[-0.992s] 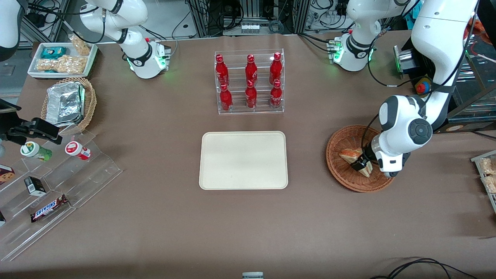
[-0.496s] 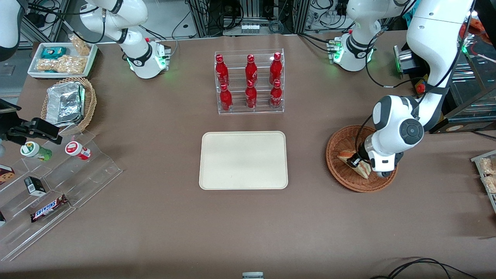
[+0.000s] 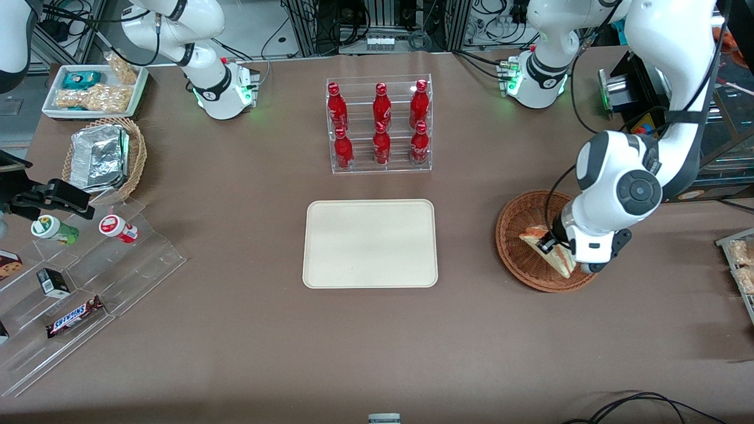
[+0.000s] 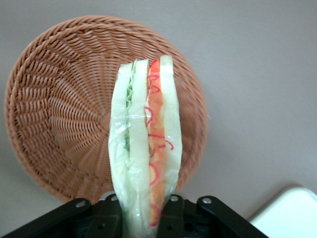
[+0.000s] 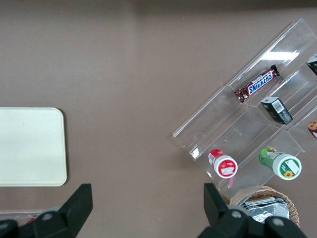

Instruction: Place sandwich from basket to tray

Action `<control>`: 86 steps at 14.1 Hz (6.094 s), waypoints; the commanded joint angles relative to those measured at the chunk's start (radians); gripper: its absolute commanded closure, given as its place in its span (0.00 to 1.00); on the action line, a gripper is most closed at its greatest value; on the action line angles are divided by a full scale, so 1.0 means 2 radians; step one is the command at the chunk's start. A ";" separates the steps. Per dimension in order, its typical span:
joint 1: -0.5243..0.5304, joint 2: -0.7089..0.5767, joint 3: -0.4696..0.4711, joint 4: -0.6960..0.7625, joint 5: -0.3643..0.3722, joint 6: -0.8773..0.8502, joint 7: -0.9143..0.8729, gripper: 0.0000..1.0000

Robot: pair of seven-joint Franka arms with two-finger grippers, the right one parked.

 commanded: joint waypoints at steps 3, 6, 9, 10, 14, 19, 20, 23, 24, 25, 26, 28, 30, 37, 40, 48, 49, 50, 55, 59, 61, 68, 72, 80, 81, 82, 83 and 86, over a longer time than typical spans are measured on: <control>-0.111 0.042 0.004 0.062 0.021 -0.037 0.065 0.96; -0.168 0.108 0.003 0.140 0.016 -0.039 0.073 0.95; -0.232 0.193 0.005 0.233 0.014 -0.037 0.049 0.94; -0.236 0.219 0.004 0.266 0.015 -0.037 0.041 0.93; -0.259 0.273 0.001 0.329 0.015 -0.042 0.046 0.93; -0.297 0.309 0.002 0.359 0.016 -0.038 0.044 0.93; -0.299 0.313 0.002 0.359 0.016 -0.039 0.043 0.92; -0.311 0.322 0.004 0.360 0.017 -0.039 0.040 0.88; -0.312 0.323 0.004 0.360 0.015 -0.039 0.039 0.80; -0.312 0.323 0.004 0.360 0.014 -0.038 0.038 0.71; -0.311 0.323 0.004 0.360 0.014 -0.037 0.039 0.58; -0.314 0.326 0.004 0.359 0.014 -0.024 0.030 0.31; -0.315 0.328 0.005 0.359 0.018 -0.012 0.019 0.19; -0.296 0.246 0.013 0.356 0.020 -0.106 0.017 0.00; -0.253 0.185 0.008 0.350 0.013 -0.194 0.047 0.00; -0.069 0.007 0.011 0.221 -0.018 -0.333 0.216 0.00; -0.039 0.000 0.011 0.224 -0.018 -0.357 0.238 0.00; -0.014 -0.007 0.011 0.224 -0.010 -0.371 0.248 0.00; 0.054 -0.039 0.012 0.227 0.010 -0.383 0.268 0.00; 0.056 -0.081 0.013 0.229 0.003 -0.389 0.268 0.00; 0.056 -0.099 0.012 0.226 0.001 -0.403 0.268 0.00; 0.047 -0.145 0.046 0.219 -0.042 -0.411 0.330 0.00; 0.044 -0.140 0.043 0.228 -0.031 -0.403 0.321 0.00; 0.052 -0.155 0.047 0.230 -0.036 -0.420 0.333 0.00; 0.051 -0.152 0.047 0.230 -0.034 -0.416 0.333 0.00; 0.051 -0.151 0.047 0.230 -0.029 -0.414 0.336 0.00; 0.052 -0.152 0.048 0.229 -0.035 -0.408 0.336 0.00; 0.051 -0.149 0.047 0.230 -0.031 -0.404 0.335 0.00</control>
